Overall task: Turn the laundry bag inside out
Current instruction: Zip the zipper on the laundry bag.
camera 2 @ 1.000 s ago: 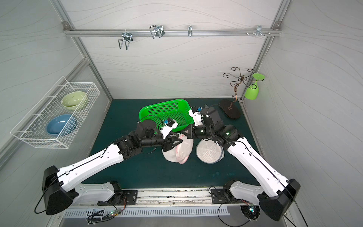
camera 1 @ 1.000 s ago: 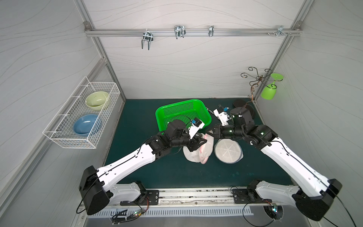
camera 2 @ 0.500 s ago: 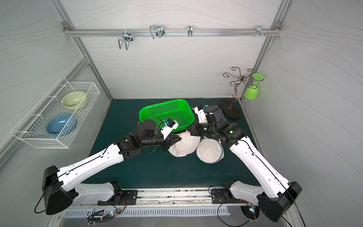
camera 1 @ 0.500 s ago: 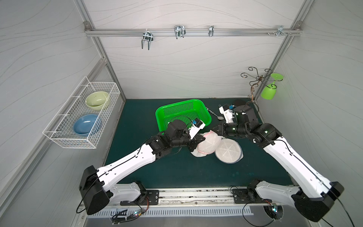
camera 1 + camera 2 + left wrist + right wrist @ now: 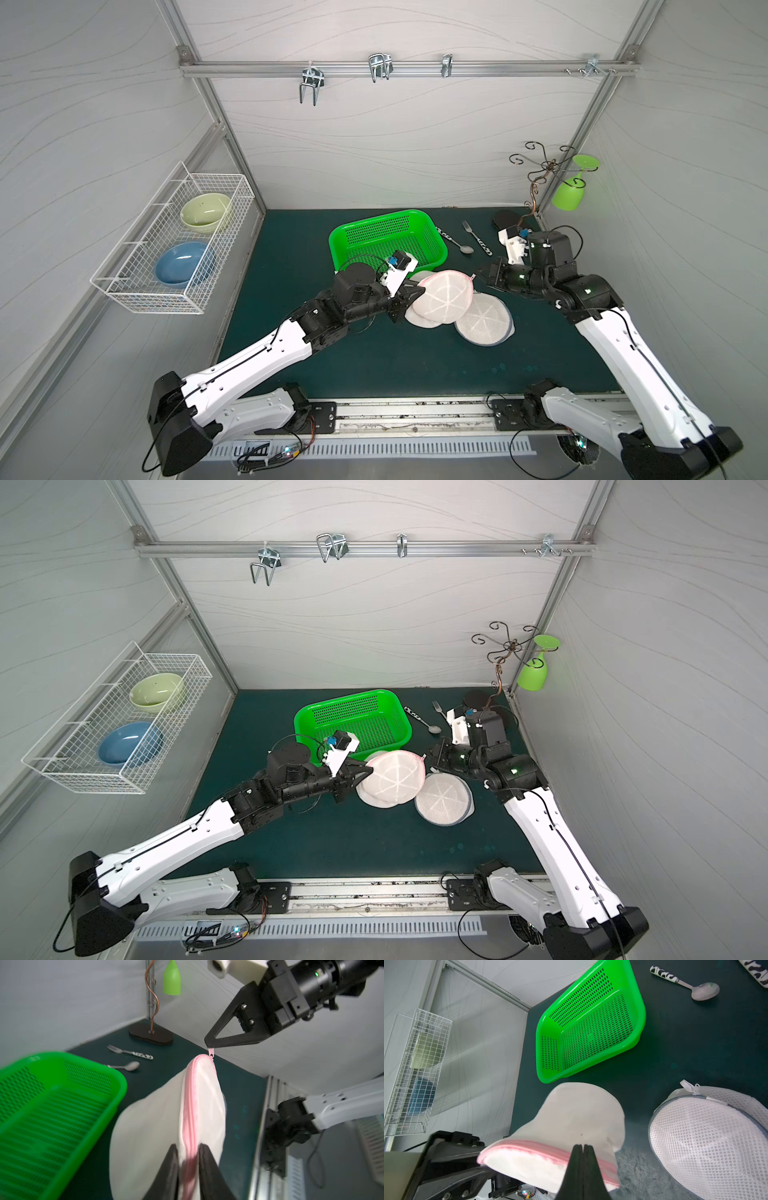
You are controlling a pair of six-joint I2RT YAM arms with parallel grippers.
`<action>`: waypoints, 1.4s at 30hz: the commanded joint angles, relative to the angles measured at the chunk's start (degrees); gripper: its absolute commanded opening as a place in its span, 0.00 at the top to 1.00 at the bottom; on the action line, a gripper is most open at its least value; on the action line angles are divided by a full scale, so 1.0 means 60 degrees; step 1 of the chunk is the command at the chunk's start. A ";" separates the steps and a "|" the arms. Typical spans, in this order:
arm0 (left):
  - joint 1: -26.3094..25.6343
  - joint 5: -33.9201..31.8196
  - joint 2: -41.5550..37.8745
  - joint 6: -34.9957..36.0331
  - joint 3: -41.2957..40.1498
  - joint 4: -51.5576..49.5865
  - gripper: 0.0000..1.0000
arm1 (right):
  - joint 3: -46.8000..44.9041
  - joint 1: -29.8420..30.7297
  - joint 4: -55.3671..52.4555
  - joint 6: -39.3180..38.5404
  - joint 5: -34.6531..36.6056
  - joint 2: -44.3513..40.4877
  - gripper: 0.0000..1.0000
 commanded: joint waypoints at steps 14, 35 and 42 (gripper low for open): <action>-0.0030 0.0996 0.0588 0.0812 0.1266 -0.0605 0.42 | 0.0577 0.1881 0.0903 -0.1319 -0.0390 0.0224 1.00; -0.0039 0.2143 0.1023 0.0987 0.1455 -0.0736 0.82 | 0.0640 0.3214 0.1901 -0.2362 -0.0839 0.0300 1.00; -0.0031 0.2480 0.0946 0.1061 0.1453 -0.0835 1.00 | 0.0853 0.3335 0.1214 -0.2304 0.0968 0.0336 1.00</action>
